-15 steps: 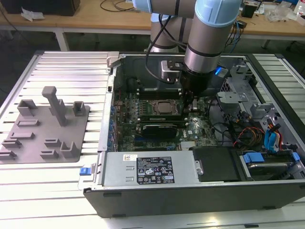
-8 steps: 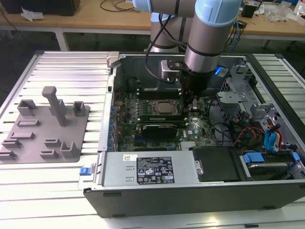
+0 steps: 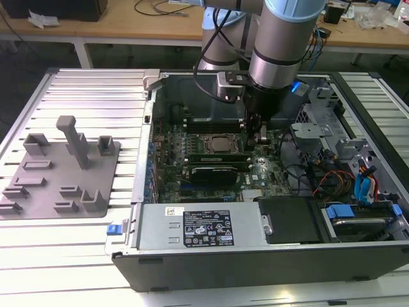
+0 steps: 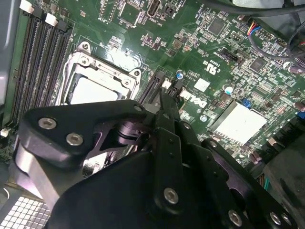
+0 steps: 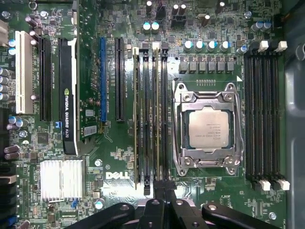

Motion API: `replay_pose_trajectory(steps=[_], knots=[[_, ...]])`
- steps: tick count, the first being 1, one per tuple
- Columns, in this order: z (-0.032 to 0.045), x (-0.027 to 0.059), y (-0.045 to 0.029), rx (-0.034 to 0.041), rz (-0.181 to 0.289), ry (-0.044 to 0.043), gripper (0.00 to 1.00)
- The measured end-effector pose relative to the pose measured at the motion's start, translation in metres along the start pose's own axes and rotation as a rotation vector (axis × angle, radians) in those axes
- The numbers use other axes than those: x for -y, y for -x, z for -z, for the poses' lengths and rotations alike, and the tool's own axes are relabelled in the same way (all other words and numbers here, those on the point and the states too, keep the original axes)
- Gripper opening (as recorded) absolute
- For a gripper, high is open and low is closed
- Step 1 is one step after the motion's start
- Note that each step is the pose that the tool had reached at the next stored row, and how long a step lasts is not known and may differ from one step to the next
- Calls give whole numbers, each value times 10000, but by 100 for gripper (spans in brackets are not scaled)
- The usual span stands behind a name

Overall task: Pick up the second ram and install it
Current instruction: 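Press down the second ram until it locks into place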

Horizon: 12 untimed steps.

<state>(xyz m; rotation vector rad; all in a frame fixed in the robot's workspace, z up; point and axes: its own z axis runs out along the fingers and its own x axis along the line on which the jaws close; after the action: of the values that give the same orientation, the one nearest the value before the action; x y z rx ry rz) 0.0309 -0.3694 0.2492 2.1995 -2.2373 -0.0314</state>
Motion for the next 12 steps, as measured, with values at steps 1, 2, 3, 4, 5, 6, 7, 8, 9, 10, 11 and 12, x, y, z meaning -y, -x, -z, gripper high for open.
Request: replay_pose_trajectory(steps=[1,2,3,4,5,6,7,8,9,10,11,12], knots=[[0,0,0,-1,-1,0,8],[0,0,0,-2,0,0,8],[0,-5,0,-2,1,0,8],[0,-28,-1,-3,0,0,8],[-1,-61,-1,-2,-1,0,8],[-3,-125,-2,-1,1,-1,8],[-5,-217,-4,-1,1,-1,8],[-8,-317,-6,-2,-1,-1,8],[-10,-427,-7,-2,-1,-2,8],[-11,-468,-8,-1,1,-3,8],[-13,-541,-9,0,-2,-3,8],[-13,-572,-10,-1,0,-2,8]])
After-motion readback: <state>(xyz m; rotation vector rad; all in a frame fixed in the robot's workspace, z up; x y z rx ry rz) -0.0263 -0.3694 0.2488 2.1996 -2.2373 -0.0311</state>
